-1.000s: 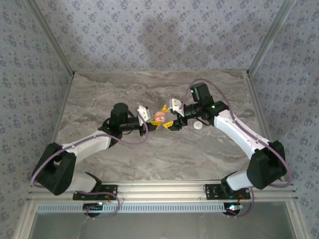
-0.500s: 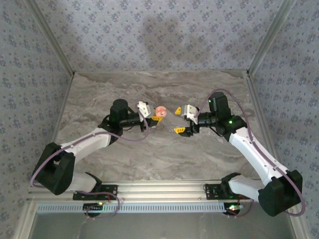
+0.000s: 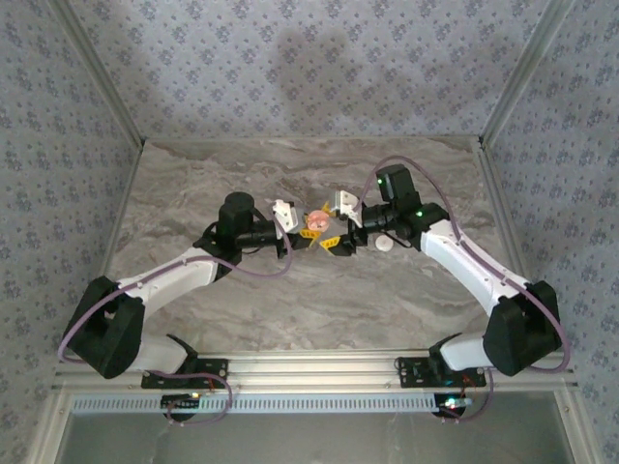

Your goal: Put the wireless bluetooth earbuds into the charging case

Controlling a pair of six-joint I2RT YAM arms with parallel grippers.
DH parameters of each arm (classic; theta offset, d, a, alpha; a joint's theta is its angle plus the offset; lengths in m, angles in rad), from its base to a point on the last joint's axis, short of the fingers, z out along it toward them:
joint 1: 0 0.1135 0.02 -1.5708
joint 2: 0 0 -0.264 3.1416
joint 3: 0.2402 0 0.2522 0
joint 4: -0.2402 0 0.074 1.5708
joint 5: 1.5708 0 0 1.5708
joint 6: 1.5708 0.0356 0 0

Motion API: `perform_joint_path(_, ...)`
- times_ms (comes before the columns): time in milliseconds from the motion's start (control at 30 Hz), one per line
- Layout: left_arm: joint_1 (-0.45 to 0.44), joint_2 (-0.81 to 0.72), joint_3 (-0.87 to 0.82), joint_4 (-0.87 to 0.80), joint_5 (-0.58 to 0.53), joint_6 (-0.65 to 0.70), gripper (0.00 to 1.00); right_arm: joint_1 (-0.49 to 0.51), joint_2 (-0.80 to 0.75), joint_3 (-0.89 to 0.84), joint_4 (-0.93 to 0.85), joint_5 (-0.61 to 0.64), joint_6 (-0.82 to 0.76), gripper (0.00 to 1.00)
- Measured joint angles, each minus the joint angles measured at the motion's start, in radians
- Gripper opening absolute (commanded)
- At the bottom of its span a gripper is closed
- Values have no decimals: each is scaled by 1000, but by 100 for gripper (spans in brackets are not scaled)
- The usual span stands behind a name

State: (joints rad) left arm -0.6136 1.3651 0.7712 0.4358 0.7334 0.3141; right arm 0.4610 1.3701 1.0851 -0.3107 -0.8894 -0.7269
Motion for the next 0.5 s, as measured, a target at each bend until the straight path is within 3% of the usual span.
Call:
perform_joint_path(233,-5,0,0,-10,0,8,3,-11,-21,-5,-11,-45,-23,67)
perform_joint_path(500,-8,2,0,-18,-8,6,3,-56,-194,-98,-10,-101,-21,59)
